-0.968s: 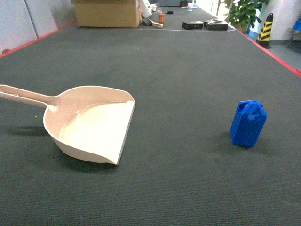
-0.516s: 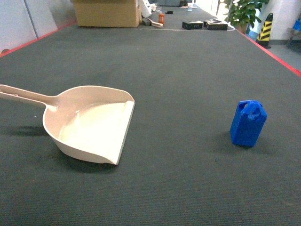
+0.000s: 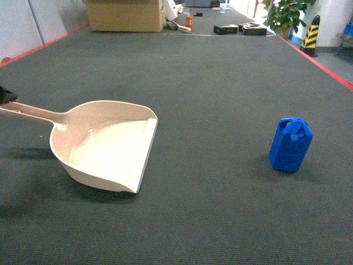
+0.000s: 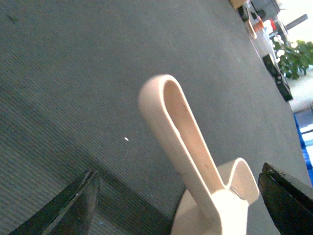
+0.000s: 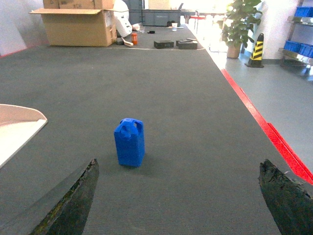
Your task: Place part in tray to right shelf
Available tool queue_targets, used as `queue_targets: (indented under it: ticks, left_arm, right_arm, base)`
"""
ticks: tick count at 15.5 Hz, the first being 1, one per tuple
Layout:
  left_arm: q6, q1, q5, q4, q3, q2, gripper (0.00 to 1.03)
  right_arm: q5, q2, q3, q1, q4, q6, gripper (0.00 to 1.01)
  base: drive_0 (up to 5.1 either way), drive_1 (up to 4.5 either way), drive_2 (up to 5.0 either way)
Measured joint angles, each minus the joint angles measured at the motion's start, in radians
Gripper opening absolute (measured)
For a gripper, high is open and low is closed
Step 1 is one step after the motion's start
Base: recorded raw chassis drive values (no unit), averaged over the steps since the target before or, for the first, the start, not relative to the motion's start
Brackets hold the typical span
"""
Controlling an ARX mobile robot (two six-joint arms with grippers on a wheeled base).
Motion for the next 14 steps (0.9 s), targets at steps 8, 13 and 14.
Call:
queue_targets:
  ticks: [8, 13, 14]
  left_arm:
    - [-0.022, 0.008, -0.026, -0.002, -0.002, 0.000, 0.98]
    - [-0.134, 0.022, 0.220, 0.096, 0.011, 0.021, 0.98]
    - [-0.163, 0.012, 0.264, 0.089, 0.028, 0.027, 0.98]
  right_arm:
    - [0.000, 0.000, 0.000, 0.000, 0.000, 0.000, 0.98]
    - [0.000, 0.000, 0.000, 0.000, 0.000, 0.000, 0.98]
    - [0.000, 0.000, 0.000, 0.000, 0.000, 0.000, 0.98]
  base:
    - [0.0, 0.00, 0.0]
    - [0.0, 0.00, 0.0]
    - [0.0, 0.00, 0.0]
